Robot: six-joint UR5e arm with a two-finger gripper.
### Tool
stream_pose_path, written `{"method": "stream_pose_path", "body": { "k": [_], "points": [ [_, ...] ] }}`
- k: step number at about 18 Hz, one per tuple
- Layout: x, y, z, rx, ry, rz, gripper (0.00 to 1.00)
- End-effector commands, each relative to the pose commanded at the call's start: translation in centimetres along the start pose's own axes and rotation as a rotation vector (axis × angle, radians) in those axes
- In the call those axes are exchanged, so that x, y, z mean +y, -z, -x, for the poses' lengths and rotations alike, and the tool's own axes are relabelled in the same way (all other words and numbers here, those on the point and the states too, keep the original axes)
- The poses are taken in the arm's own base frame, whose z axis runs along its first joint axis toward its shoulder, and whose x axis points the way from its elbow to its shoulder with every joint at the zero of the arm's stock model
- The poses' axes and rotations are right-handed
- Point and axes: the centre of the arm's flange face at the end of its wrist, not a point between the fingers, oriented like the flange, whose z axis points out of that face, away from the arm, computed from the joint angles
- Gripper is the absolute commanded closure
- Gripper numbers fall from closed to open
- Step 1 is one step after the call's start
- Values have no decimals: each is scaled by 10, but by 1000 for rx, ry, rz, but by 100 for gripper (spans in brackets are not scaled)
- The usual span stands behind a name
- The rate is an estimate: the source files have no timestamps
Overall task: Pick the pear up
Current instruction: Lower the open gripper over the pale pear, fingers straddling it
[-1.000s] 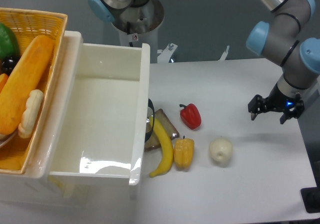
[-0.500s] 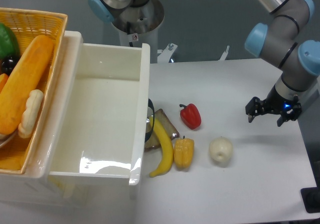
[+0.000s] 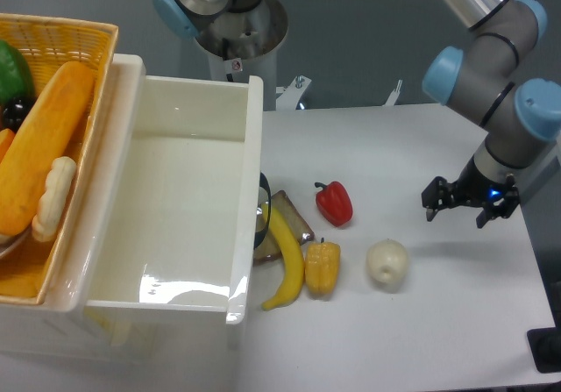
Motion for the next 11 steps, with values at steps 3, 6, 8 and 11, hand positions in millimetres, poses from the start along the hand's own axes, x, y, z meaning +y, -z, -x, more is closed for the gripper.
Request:
{"method": "stream_pose_path", "body": {
  "k": [3, 6, 8, 11],
  "points": [
    [-11, -3, -14, 3, -27, 3, 0],
    [-24, -10, -32, 20, -55, 1, 0],
    [-29, -14, -42, 32, -67, -1, 0],
    [-35, -16, -52, 41, -74, 0, 0]
  ]
}}
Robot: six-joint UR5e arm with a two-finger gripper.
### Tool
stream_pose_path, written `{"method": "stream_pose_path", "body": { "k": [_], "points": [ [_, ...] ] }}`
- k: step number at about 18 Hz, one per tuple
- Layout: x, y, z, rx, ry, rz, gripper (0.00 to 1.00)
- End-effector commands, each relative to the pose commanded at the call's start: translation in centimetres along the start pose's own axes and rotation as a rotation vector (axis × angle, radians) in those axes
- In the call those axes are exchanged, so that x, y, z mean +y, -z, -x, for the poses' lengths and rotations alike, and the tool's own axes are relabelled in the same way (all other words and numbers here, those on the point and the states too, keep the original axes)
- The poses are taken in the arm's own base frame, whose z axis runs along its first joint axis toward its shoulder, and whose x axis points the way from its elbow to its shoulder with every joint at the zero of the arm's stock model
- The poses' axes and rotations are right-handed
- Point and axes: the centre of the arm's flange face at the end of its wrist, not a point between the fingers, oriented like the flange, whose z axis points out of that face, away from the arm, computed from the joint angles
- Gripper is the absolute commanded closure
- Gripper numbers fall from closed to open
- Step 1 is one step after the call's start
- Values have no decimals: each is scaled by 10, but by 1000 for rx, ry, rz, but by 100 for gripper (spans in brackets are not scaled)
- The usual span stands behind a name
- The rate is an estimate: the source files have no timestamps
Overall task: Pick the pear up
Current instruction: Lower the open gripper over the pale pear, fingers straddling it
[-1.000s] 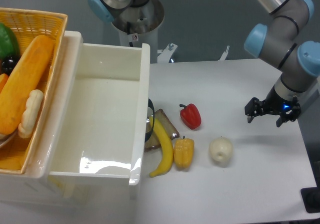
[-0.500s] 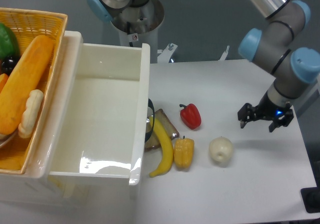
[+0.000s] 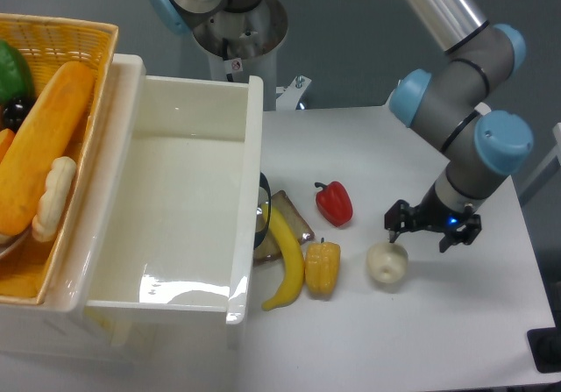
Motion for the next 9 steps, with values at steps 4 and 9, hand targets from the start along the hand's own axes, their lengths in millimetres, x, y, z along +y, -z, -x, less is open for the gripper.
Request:
{"method": "stream_pose_path", "body": {
  "k": [4, 9],
  "points": [
    [-7, -7, -9, 6, 11, 8, 0],
    [-8, -18, -9, 16, 11, 19, 0]
  ]
}}
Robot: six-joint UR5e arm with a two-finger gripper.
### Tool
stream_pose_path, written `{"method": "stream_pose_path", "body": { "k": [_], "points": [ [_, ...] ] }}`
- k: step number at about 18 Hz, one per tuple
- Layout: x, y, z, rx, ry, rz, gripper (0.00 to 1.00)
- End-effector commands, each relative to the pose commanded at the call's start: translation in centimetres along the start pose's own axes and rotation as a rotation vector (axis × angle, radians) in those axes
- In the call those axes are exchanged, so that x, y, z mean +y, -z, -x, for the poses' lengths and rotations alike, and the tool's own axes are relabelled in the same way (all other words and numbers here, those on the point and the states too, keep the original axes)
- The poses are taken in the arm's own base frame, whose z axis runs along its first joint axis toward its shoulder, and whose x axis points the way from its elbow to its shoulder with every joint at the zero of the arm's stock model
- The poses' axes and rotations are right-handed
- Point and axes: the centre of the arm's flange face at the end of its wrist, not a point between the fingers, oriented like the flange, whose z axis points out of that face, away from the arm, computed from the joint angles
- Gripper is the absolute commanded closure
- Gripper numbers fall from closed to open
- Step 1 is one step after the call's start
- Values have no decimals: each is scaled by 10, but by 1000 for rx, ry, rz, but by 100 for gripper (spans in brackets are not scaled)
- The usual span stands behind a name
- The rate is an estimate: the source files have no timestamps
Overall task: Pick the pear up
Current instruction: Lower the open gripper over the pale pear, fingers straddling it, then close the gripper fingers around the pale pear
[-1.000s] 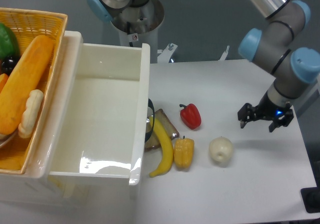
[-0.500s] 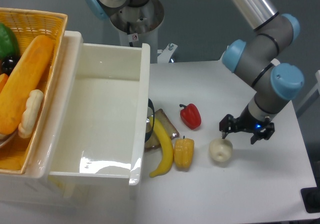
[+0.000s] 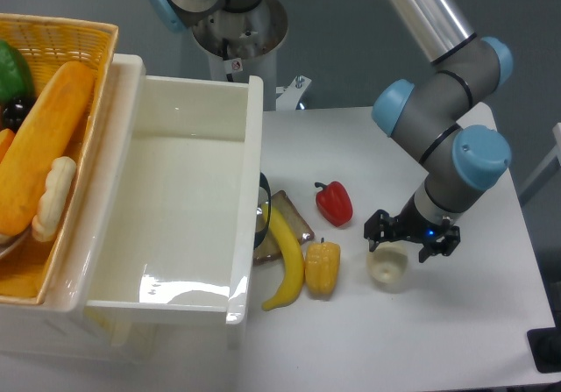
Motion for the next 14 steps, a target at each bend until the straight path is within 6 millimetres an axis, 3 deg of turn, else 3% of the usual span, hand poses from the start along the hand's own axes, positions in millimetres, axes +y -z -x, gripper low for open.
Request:
{"method": "stream_pose_path", "body": {
  "k": [9, 14],
  "points": [
    [0, -26, 4, 24, -2, 27, 0],
    [1, -31, 7, 20, -4, 38, 0]
  ]
}}
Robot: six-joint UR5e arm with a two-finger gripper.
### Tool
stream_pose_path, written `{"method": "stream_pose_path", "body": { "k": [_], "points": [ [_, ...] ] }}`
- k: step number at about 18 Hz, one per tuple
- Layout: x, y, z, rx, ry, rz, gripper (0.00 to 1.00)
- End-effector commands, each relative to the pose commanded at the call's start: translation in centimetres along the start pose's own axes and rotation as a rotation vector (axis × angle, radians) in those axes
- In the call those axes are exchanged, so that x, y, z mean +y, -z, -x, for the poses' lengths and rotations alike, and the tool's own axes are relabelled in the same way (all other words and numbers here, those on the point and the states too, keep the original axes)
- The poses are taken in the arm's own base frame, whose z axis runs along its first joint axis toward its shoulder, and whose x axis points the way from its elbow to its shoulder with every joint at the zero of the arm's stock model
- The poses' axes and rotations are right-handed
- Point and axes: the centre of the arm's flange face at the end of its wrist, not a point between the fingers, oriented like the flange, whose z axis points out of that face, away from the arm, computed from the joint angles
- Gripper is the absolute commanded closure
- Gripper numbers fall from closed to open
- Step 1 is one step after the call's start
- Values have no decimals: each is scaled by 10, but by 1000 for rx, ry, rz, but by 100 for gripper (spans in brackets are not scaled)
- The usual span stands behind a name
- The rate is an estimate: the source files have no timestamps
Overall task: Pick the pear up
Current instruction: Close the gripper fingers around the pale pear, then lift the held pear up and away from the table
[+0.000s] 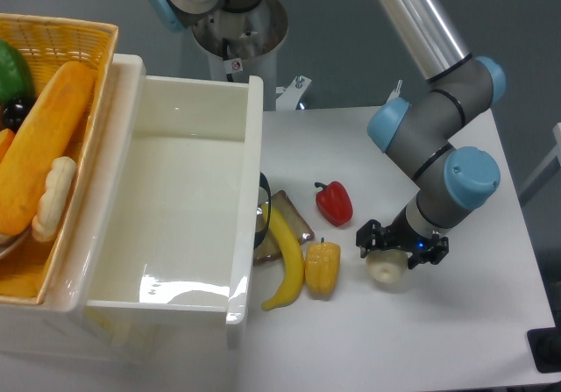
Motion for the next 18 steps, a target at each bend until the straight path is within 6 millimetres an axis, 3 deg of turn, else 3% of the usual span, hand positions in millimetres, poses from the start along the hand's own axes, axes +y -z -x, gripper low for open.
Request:
{"method": "stream_pose_path", "body": {
  "k": [2, 5, 7, 13, 18],
  "points": [
    [2, 0, 1, -16, 2, 19, 10],
    [4, 0, 2, -30, 2, 37, 45],
    [6, 1, 4, -41, 1, 48, 62],
    [3, 14, 4, -62, -7, 38, 64],
    [4, 48, 13, -156, -67, 63, 82]
  ]
}}
